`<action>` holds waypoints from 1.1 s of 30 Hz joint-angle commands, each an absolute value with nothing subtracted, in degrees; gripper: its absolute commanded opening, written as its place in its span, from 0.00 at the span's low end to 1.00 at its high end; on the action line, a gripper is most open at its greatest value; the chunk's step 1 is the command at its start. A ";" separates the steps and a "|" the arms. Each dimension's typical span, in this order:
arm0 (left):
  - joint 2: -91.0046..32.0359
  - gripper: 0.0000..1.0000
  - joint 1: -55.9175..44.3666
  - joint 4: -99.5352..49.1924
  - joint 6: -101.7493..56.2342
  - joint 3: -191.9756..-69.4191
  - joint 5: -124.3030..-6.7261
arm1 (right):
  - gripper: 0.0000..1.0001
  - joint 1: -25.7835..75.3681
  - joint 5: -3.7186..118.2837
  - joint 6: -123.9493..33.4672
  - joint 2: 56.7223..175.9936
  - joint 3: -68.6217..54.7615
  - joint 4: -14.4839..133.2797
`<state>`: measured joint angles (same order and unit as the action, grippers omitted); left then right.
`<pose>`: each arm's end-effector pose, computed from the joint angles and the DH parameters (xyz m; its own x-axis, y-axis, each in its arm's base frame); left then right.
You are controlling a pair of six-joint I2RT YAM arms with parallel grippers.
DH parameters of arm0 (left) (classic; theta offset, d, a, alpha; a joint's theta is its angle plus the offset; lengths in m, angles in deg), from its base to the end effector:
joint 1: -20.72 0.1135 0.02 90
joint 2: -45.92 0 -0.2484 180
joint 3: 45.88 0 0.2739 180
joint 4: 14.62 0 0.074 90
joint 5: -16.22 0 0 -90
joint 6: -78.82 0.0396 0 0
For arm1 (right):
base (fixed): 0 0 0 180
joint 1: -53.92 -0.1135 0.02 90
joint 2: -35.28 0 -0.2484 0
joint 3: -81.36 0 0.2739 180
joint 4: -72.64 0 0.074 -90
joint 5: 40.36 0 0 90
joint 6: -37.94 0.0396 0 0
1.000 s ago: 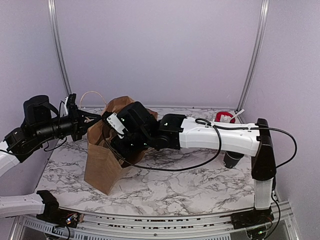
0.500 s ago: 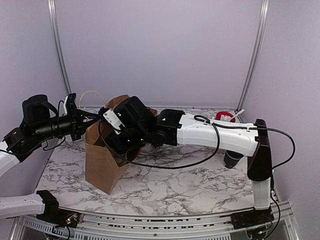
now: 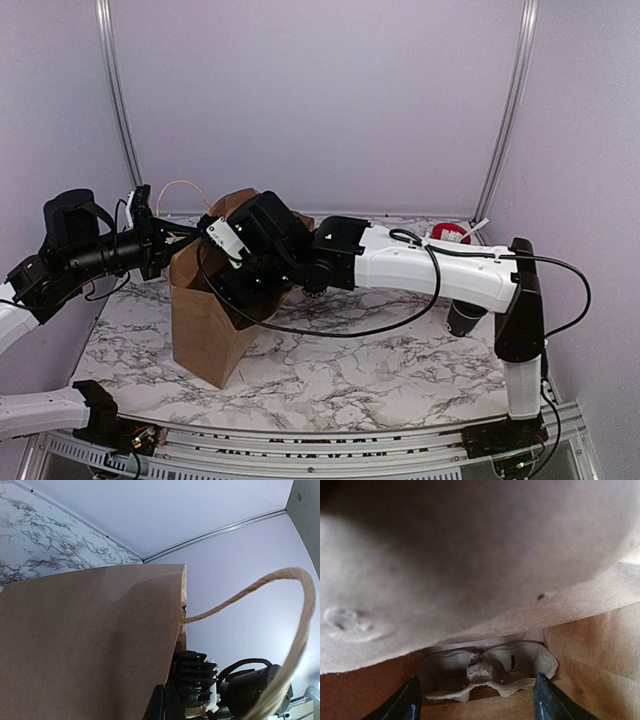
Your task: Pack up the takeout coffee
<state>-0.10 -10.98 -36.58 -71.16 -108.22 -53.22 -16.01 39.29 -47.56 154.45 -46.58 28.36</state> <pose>0.1806 -0.1279 0.3583 -0.7253 -0.5049 -0.4680 0.3225 0.3514 -0.8789 0.1795 0.4707 0.3065 -0.2673 -0.5066 -0.8197 -0.8555 0.5163 -0.0402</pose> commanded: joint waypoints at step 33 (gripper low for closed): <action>-3.57 0.00 -16.16 -37.27 -57.60 -110.67 -44.82 | 0.85 -16.22 27.58 -52.55 142.87 -30.29 57.85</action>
<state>-3.35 -15.22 -36.53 -59.69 -109.64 -48.24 -16.49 32.91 -50.69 146.45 -31.98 47.55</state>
